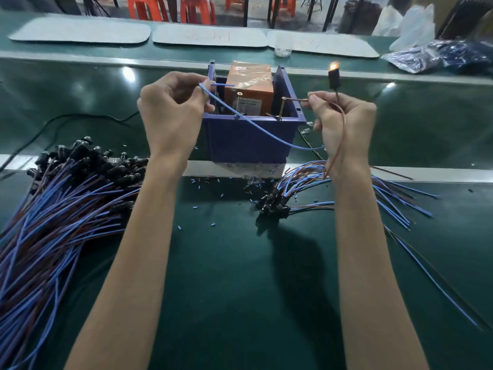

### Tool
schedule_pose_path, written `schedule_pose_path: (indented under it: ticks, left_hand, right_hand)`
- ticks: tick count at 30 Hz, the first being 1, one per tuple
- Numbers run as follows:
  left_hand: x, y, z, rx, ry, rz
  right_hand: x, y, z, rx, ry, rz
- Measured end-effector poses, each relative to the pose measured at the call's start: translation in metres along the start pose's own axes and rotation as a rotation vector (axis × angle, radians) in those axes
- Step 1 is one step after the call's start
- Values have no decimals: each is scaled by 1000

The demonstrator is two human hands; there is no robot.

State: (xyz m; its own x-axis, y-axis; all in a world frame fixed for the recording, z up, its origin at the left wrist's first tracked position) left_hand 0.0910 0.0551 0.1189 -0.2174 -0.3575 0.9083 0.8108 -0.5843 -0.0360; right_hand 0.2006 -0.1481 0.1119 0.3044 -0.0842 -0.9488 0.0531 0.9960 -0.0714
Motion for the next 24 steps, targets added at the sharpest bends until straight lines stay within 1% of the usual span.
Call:
schedule_pose_path:
  ticks: [3, 7, 13, 17, 24]
  left_hand:
    - [2, 2, -1, -16, 17, -8]
    - [-1, 3, -3, -35, 13, 40]
    - [2, 1, -2, 16, 64, 30]
    - [-5, 4, -2, -24, 33, 80]
    - [-9, 3, 1, -22, 39, 124]
  right_hand:
    - [1, 0, 0, -3, 6, 1]
    - [1, 0, 0, 2, 9, 6]
    - [-2, 0, -1, -5, 9, -2]
    - [-1, -2, -1, 12, -5, -22]
    - [-1, -1, 0, 3, 6, -6]
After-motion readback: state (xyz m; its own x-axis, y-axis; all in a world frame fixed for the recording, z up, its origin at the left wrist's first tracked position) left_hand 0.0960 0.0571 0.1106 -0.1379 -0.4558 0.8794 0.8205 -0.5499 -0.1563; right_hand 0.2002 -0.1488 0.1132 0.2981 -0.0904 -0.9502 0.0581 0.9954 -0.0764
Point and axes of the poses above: each hand's wrist, its own z-axis towards the middle knuckle, its own y-axis out of the palm, x = y × z, the point moved 3 cm from there along z, towards the middle knuckle, and after that the axes turned 2 degrees about x, right-handed, at the moved point
